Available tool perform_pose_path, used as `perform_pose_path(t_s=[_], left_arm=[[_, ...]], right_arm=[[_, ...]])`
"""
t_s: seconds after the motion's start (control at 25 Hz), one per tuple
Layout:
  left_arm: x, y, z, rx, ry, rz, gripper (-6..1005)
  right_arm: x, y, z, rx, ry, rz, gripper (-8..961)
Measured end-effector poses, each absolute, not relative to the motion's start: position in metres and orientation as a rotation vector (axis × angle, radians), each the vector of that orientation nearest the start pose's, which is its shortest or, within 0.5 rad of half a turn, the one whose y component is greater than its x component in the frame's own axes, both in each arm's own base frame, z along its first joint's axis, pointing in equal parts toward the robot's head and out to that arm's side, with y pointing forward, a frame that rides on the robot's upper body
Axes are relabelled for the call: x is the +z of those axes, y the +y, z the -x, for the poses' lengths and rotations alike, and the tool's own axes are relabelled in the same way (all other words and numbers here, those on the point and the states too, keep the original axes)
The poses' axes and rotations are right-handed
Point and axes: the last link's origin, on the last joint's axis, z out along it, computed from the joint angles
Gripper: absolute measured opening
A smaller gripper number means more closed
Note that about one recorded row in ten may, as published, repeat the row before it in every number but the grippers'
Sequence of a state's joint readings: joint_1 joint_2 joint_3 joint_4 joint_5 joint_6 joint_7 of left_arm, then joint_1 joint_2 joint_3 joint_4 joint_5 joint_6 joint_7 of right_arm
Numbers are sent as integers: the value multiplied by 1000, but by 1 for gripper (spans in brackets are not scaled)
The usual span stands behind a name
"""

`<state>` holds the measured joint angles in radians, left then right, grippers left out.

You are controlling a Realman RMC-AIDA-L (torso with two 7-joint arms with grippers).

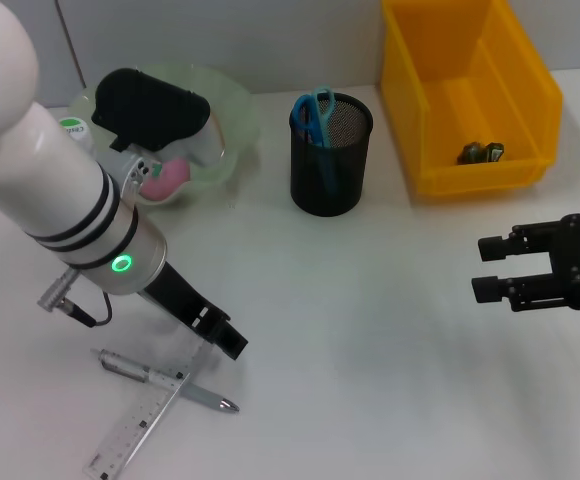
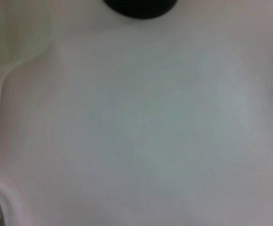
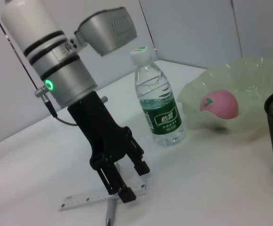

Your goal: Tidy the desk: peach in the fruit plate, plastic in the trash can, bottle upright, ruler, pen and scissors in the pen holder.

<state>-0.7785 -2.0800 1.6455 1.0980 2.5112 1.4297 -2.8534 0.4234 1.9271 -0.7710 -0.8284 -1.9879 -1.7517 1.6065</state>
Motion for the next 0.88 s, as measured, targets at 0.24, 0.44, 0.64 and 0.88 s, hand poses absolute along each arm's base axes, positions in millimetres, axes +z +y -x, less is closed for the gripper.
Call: perform_pose_path(t_s=[0.24, 0.44, 0.64, 0.88], left_arm=[[-73, 356, 159, 626, -1065, 2575, 796], [-73, 356, 161, 615, -1060, 2572, 796], [-73, 357, 164, 624, -1055, 2567, 796], [-74, 357, 166, 647, -1028, 2559, 796]], right_arm=[[74, 306, -289, 539, 765, 2804, 670], [74, 306, -289, 540, 773, 2803, 669], [75, 306, -288, 539, 778, 2802, 671], [75, 306, -288, 538, 781, 2800, 669]])
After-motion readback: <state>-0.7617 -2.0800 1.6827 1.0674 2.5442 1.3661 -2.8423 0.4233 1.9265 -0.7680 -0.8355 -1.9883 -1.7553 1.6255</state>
